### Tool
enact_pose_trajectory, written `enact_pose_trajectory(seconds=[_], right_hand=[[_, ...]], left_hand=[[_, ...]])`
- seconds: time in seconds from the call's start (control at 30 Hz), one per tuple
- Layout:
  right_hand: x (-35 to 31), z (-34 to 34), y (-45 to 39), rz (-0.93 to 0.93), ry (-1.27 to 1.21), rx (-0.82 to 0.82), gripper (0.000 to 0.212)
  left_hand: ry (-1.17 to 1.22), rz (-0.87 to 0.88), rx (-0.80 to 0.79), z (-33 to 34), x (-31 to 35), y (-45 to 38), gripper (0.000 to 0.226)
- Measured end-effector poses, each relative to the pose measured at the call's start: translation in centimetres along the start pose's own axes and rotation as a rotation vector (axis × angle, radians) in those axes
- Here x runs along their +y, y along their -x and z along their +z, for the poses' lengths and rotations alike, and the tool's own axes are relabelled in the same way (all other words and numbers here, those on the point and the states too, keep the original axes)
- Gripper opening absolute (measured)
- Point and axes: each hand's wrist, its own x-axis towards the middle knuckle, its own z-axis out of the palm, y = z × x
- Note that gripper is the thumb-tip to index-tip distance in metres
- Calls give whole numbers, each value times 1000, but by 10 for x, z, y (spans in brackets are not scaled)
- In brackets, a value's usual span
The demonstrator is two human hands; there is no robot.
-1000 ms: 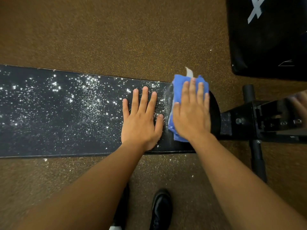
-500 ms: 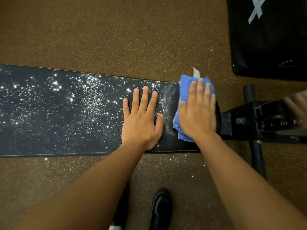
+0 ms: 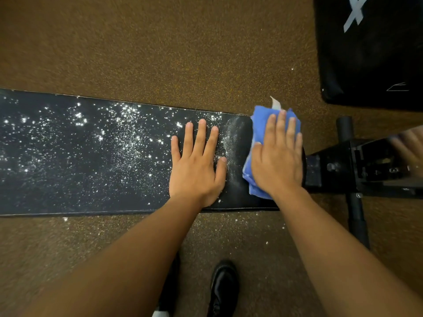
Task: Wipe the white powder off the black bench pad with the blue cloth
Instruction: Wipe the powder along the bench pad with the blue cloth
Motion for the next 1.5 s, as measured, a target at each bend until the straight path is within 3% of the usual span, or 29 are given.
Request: enact_pose_trajectory(seconds=[0.13, 0.23, 0.37, 0.5, 0.6, 0.77, 0.9, 1.03, 1.17, 1.3, 1.5], right_hand=[[-27, 7, 28, -166, 18, -29, 65], [-4, 9, 70, -258, 39, -61, 64], [29, 4, 52, -73, 15, -17, 67], [6, 1, 4, 19, -6, 5, 67], [-19, 3, -1, -76, -8, -13, 65], [-11, 8, 68, -274, 33, -72, 64], [21, 4, 62, -113, 26, -47, 66], [-6, -1, 6, -1, 4, -25, 66], [-29, 4, 17, -141, 17, -38, 64], [5, 6, 72, -244, 30, -60, 64], [20, 0, 19, 43, -23, 21, 69]], left_hand=[[4, 3, -8, 0, 0, -1, 67], [10, 8, -6, 0, -1, 0, 68], [13, 8, -1, 0, -1, 0, 66], [15, 12, 7, 0, -1, 0, 65], [6, 11, 1, 0, -1, -1, 66], [24, 13, 2, 1, -1, -1, 67], [19, 11, 6, 1, -1, 0, 66], [6, 7, 0, 1, -1, 0, 66], [12, 7, -4, 1, -1, 0, 66], [17, 7, 3, 0, -1, 0, 66], [11, 3, 8, -1, 0, 0, 65]])
